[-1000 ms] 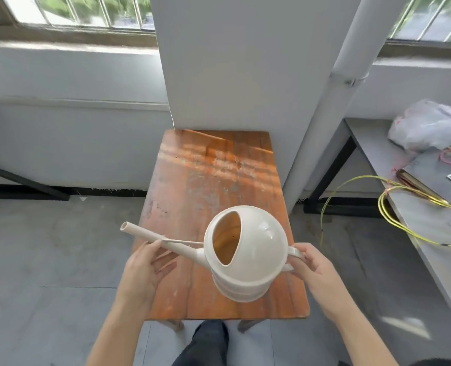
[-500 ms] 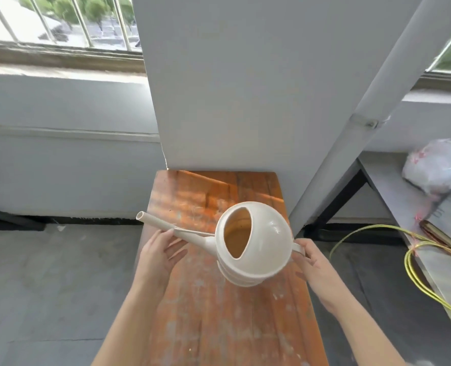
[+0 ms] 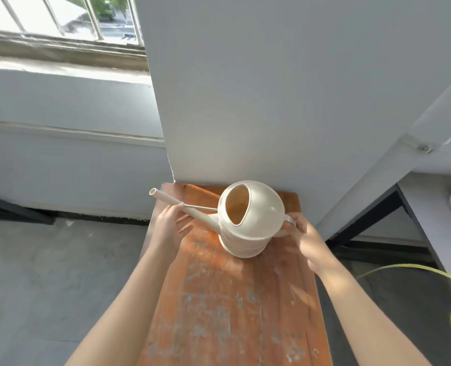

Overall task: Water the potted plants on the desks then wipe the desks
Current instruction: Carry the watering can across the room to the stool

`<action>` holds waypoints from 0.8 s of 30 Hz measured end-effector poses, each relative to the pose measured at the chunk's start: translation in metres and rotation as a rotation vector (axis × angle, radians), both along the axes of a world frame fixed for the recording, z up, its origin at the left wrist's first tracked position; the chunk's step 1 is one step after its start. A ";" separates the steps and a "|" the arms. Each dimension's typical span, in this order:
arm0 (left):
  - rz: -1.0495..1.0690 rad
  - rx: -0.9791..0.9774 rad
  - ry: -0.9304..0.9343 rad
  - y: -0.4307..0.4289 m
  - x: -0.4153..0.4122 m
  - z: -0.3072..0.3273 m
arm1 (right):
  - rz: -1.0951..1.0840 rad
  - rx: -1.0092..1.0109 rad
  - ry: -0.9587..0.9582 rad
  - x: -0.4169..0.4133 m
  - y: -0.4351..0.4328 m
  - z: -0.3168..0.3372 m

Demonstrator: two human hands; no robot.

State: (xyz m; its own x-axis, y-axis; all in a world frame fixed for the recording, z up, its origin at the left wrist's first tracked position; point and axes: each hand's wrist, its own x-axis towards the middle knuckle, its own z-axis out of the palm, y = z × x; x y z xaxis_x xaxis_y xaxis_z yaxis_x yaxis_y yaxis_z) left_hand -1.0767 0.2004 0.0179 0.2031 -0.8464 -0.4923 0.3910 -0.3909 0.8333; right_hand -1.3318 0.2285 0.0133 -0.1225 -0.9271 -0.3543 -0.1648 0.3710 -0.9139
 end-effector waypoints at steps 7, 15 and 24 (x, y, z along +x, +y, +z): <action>0.026 -0.014 -0.016 -0.020 0.000 -0.009 | 0.004 0.046 -0.008 -0.001 -0.031 -0.008; 0.003 -0.013 -0.134 -0.001 0.001 -0.012 | -0.121 0.041 -0.045 0.001 -0.019 -0.013; 0.052 0.104 -0.266 0.112 0.030 -0.024 | -0.106 0.041 0.136 0.007 0.090 -0.020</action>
